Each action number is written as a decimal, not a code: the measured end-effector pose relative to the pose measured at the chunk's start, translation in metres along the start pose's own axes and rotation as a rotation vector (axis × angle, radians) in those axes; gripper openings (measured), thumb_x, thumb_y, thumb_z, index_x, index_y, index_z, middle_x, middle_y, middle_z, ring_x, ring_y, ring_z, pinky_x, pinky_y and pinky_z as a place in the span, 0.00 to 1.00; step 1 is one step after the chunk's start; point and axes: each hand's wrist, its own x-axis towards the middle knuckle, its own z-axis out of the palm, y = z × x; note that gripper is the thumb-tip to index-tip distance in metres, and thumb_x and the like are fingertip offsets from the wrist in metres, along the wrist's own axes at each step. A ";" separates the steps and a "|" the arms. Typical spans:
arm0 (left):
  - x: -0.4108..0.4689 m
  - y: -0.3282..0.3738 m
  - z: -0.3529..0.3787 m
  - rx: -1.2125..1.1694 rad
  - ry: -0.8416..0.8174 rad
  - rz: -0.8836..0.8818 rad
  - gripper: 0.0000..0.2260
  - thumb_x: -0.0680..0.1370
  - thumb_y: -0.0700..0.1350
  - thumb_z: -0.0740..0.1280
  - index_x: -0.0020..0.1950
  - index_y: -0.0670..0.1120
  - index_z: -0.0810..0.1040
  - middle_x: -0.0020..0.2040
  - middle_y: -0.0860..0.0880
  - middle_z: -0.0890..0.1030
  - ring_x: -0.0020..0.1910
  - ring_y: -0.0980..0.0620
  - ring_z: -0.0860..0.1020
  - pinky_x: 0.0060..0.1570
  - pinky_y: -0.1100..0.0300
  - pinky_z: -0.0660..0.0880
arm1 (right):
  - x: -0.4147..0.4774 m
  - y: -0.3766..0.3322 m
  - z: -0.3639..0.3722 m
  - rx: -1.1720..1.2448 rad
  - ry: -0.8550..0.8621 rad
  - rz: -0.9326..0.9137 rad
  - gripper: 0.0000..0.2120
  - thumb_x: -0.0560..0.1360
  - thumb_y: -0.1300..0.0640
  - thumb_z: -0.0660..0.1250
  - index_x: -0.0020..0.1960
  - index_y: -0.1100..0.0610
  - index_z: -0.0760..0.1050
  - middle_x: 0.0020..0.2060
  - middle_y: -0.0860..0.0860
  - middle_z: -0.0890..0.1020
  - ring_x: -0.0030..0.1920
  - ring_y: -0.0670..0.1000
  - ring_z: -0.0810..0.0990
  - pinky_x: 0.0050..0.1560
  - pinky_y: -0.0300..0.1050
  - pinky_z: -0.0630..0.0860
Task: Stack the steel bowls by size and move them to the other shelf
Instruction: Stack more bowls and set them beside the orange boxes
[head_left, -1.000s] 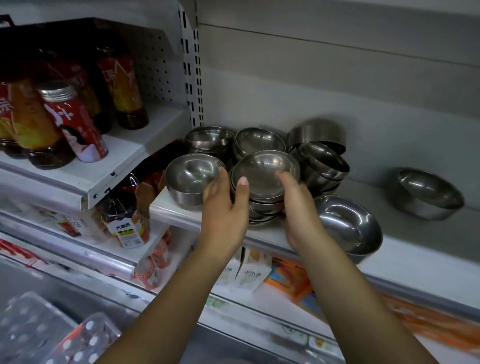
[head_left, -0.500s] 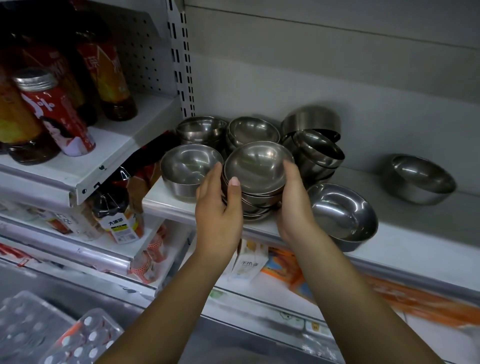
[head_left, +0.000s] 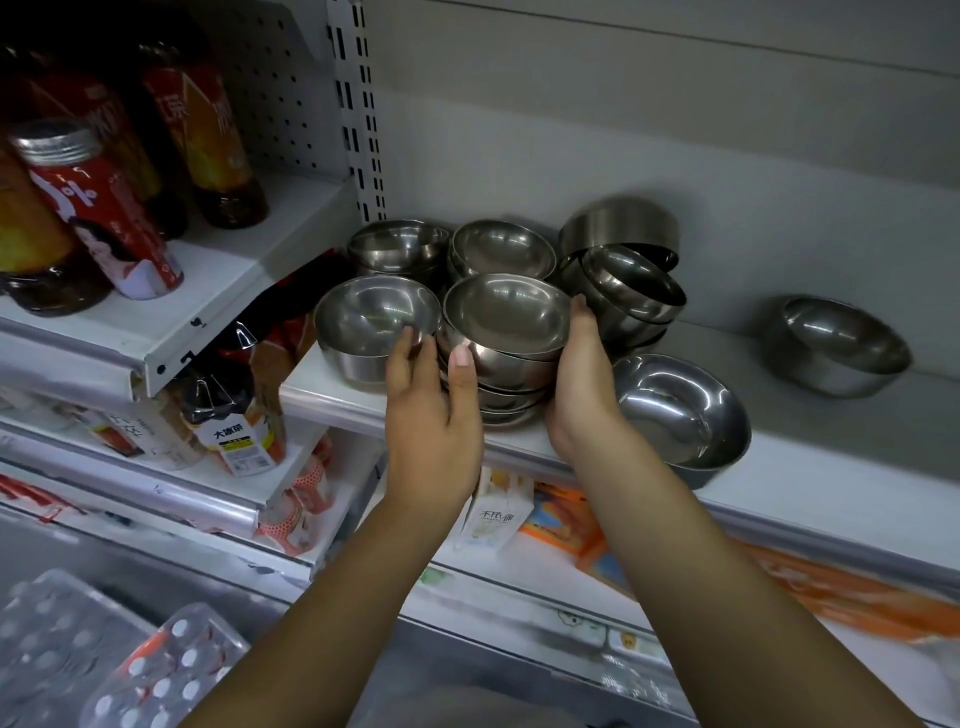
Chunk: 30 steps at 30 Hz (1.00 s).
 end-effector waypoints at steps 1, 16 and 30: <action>0.000 -0.003 0.000 0.013 -0.003 0.018 0.33 0.83 0.62 0.50 0.81 0.44 0.66 0.84 0.49 0.57 0.81 0.53 0.59 0.74 0.66 0.56 | 0.000 -0.002 0.001 -0.003 -0.001 0.001 0.32 0.71 0.29 0.58 0.61 0.48 0.83 0.61 0.50 0.85 0.64 0.54 0.81 0.72 0.58 0.72; 0.007 0.015 -0.011 -0.231 0.069 -0.015 0.21 0.86 0.58 0.57 0.57 0.44 0.81 0.58 0.48 0.81 0.58 0.56 0.79 0.62 0.60 0.75 | -0.012 -0.024 -0.002 0.054 -0.071 -0.042 0.20 0.82 0.40 0.60 0.55 0.50 0.85 0.52 0.49 0.89 0.58 0.52 0.84 0.67 0.54 0.77; 0.001 0.096 -0.002 -0.246 0.050 0.154 0.23 0.83 0.68 0.52 0.65 0.58 0.79 0.60 0.57 0.82 0.63 0.59 0.78 0.66 0.53 0.75 | -0.044 -0.078 -0.049 0.173 -0.139 -0.218 0.22 0.83 0.41 0.58 0.52 0.53 0.86 0.49 0.51 0.89 0.54 0.51 0.87 0.62 0.52 0.79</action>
